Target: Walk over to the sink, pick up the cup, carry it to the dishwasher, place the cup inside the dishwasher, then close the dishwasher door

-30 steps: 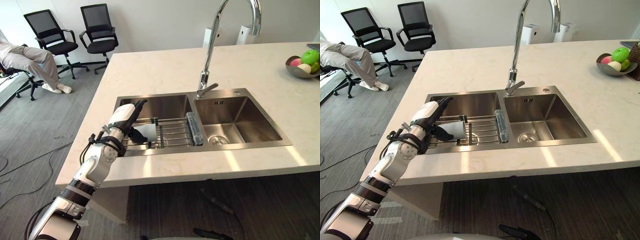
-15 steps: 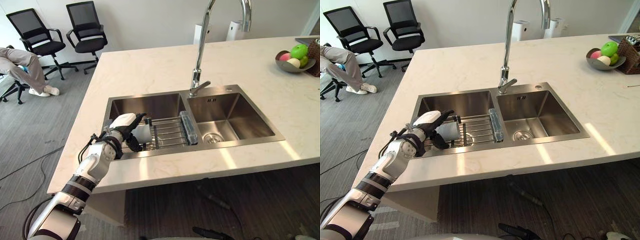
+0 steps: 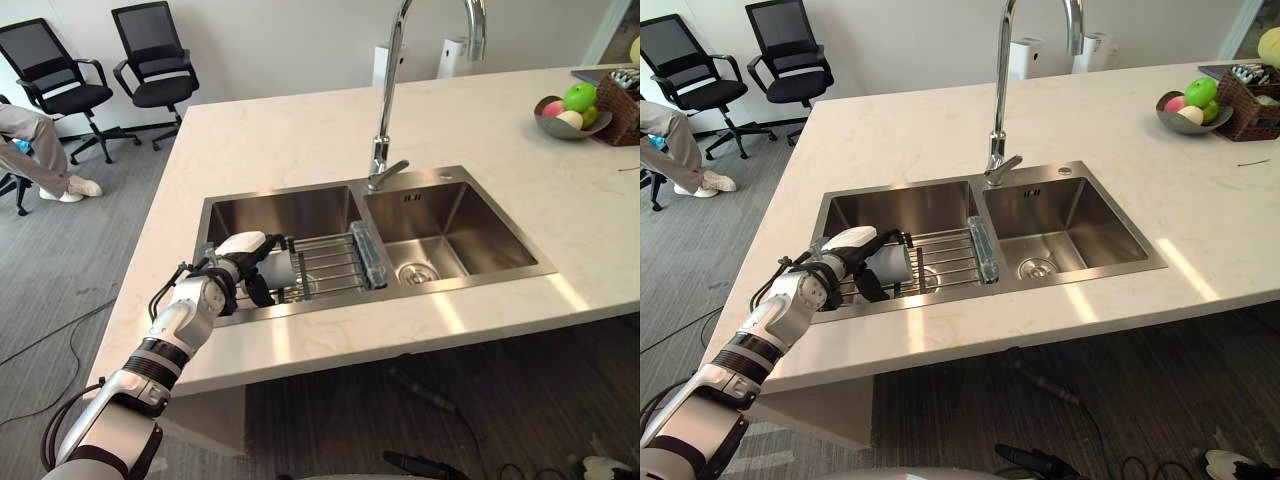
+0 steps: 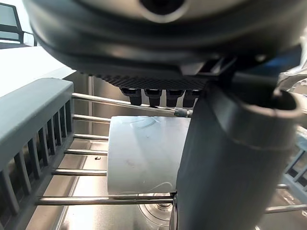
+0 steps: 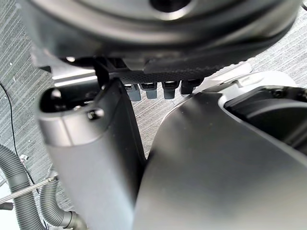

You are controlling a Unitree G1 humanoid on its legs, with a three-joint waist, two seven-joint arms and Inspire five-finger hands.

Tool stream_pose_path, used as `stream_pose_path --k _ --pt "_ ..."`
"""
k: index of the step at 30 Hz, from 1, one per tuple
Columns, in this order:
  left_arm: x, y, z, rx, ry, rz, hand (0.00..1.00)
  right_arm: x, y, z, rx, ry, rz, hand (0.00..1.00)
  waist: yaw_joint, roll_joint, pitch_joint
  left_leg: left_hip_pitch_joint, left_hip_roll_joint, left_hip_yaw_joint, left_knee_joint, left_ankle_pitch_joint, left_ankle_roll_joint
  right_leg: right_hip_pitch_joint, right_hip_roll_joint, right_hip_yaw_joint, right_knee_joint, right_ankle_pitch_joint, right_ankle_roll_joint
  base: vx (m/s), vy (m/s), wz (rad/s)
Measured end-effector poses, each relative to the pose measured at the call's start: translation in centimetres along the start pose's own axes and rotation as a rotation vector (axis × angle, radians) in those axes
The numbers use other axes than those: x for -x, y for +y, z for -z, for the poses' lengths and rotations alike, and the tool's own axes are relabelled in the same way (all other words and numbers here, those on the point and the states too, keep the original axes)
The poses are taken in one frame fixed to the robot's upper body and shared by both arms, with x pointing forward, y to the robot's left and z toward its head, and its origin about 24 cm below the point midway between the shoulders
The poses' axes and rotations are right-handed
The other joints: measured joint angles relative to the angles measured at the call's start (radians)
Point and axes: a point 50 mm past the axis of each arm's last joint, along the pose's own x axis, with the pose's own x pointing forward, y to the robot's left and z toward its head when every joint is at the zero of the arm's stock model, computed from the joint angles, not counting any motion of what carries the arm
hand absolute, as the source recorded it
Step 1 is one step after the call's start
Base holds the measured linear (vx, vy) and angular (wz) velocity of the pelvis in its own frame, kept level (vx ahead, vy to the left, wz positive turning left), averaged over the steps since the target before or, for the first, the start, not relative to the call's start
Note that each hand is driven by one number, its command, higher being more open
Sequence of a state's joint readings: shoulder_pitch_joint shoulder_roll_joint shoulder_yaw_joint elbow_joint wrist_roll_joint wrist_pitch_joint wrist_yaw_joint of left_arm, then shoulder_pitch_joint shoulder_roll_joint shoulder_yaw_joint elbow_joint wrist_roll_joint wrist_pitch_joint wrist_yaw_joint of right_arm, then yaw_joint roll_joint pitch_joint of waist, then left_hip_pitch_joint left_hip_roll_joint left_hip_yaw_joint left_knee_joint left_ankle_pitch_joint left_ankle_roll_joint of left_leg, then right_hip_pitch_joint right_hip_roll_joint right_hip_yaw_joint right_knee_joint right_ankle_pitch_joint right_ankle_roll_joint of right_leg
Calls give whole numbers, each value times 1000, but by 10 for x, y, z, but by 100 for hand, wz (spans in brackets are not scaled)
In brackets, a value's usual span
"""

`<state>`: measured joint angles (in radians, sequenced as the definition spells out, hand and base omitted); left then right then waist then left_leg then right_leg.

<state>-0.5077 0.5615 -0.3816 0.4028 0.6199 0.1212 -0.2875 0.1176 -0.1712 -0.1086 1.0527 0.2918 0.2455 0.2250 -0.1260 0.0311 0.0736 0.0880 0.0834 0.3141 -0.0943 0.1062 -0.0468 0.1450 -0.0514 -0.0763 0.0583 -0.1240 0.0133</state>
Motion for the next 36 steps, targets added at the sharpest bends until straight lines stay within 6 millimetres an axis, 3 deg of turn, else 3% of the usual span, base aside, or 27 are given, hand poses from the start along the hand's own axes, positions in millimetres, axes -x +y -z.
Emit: stream_pose_path --k 36 --pt "-1 20 11 22 2 112 100 1 -3 1 -37 -3 -9 100 -8 2 -2 8 0 15 0 -1 2 6 -1 13 -14 12 0 -5 1 -1"
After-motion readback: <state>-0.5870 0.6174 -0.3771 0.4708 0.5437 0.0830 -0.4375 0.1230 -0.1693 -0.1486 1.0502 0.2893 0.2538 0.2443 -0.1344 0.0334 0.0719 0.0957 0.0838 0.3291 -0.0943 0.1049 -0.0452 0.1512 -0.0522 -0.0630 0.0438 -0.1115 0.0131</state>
